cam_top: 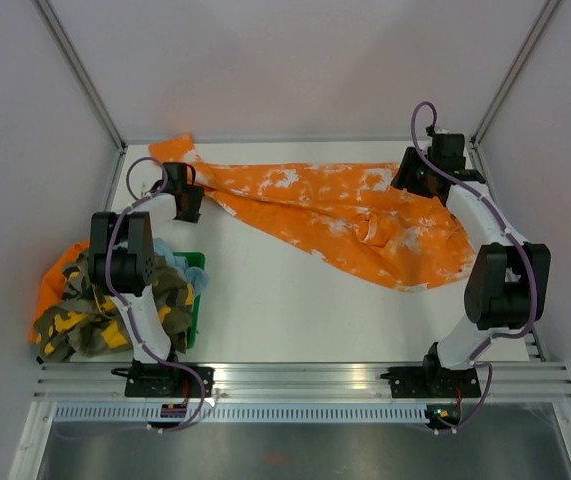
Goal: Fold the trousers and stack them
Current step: Flatten the trousers out
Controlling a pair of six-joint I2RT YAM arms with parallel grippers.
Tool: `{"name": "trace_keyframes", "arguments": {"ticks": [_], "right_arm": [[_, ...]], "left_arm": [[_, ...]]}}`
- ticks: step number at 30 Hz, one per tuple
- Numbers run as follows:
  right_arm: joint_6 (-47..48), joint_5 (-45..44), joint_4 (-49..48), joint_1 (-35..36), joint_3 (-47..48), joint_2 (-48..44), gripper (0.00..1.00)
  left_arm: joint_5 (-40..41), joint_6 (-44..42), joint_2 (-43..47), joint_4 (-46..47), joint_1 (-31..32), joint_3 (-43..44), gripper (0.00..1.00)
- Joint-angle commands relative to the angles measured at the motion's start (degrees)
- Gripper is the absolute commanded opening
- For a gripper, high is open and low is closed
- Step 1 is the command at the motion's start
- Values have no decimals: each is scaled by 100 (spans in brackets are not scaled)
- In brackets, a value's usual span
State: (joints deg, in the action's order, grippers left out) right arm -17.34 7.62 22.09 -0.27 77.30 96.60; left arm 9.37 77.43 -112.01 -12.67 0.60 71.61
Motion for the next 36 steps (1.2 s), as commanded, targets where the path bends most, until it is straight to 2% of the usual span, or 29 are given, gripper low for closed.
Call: {"name": "trace_keyframes", "arguments": {"ticks": [1, 5, 6, 9, 12, 16, 19, 23, 26, 27, 30, 31, 36], "right_arm": [[47, -76, 76, 1, -162, -185, 61], [29, -102, 120, 1, -215, -97, 61], [21, -103, 112, 1, -215, -80, 61], [-6, -137, 94, 1, -180, -62, 61], [3, -269, 103, 1, -162, -62, 61], [12, -454, 121, 1, -232, -36, 61], [29, -472, 94, 1, -259, 34, 61], [3, -463, 50, 1, -312, 87, 60], [29, -358, 15, 1, -347, 114, 61], [29, -349, 15, 1, -347, 114, 61], [12, -322, 41, -8, -347, 105, 60], [20, -331, 41, 1, -373, 79, 61], [-14, -323, 24, 1, -452, 43, 61]], "left_arm": [[74, 220, -129, 633, 28, 116, 62], [206, 203, -286, 679, 45, 404, 62], [206, 202, -504, 225, 45, 580, 44], [153, 71, -848, -498, 45, 1222, 2], [179, -262, -859, -956, 28, 1329, 2], [1285, -684, 192, -1746, 28, 1154, 2], [1787, -957, 801, -1696, -25, 680, 2], [1779, -1237, 1470, -1477, -51, 21, 2], [1193, -1720, 1682, -732, -51, -418, 2], [973, -1731, 1612, -328, -51, -464, 17], [392, -1424, 1332, -176, -51, -385, 66], [312, -1380, 1130, -70, -51, -376, 69], [215, -1099, 567, 466, -51, -341, 67]]}}
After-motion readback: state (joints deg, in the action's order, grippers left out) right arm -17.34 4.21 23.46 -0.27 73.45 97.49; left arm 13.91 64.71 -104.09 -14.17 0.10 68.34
